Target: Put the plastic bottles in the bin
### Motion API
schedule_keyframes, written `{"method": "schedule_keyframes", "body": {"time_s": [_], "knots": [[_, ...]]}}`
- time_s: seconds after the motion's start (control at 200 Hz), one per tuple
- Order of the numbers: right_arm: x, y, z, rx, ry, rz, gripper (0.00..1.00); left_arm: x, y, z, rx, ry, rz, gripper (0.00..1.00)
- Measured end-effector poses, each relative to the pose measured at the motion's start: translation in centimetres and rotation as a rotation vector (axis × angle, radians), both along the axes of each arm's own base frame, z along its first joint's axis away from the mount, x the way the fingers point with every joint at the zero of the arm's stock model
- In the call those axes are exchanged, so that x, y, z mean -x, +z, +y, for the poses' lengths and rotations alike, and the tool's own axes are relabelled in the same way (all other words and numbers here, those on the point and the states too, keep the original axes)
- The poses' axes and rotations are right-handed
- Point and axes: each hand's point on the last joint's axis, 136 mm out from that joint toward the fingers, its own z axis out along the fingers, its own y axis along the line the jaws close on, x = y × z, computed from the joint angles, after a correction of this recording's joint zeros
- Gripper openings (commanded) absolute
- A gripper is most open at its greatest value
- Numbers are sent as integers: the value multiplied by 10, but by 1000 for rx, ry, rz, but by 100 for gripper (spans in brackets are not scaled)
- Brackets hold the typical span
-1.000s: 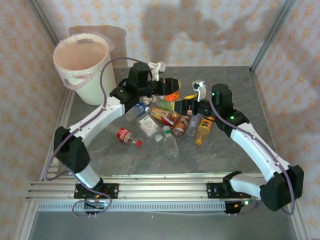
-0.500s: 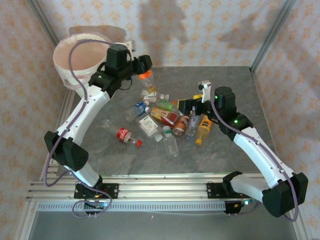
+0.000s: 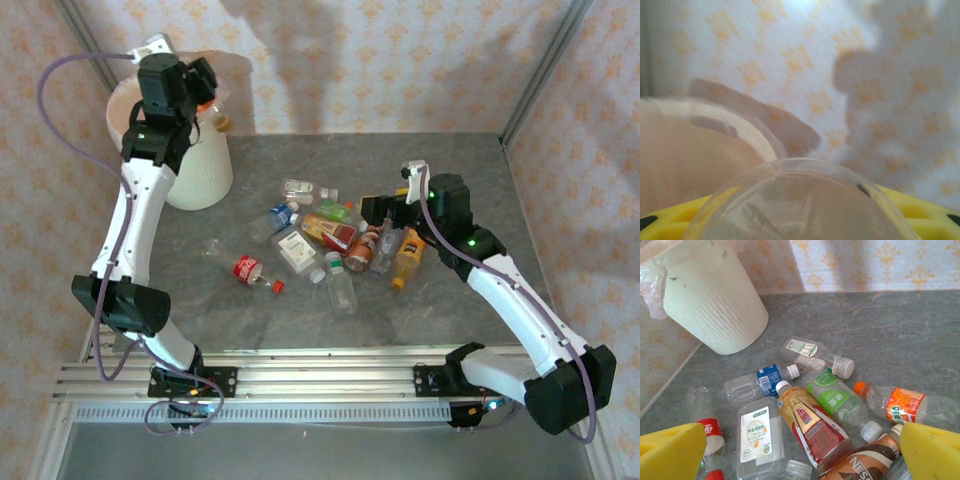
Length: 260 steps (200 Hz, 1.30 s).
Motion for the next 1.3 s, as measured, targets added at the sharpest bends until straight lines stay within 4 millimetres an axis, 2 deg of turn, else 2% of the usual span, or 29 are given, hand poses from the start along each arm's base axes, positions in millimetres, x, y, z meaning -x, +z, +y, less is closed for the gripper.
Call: {"method": "schedule_keyframes", "body": {"time_s": [0.095, 0.19, 0.41, 0.57, 0.821, 0.981, 1.101, 1.301], "knots": [[-1, 0, -2, 5, -11, -2, 99, -4, 9, 32, -23, 106, -39, 55], [-2, -1, -4, 11, -23, 0, 99, -12, 8, 61, -58, 227, -45, 55], [1, 0, -10, 22, -47, -2, 99, -27, -24, 117, -124, 474, 26, 55], [1, 2, -12, 25, -60, -9, 99, -44, -36, 149, -154, 575, 64, 55], [2, -4, -16, 47, -70, 6, 99, -68, -69, 166, -282, 645, 223, 57], [2, -5, -16, 56, -71, 6, 99, -67, -93, 175, -355, 698, 332, 60], [1, -6, -16, 57, -71, 8, 99, -67, -107, 179, -387, 722, 387, 66], [-1, -10, -15, 67, -69, 17, 99, -66, -114, 182, -404, 743, 427, 73]]}}
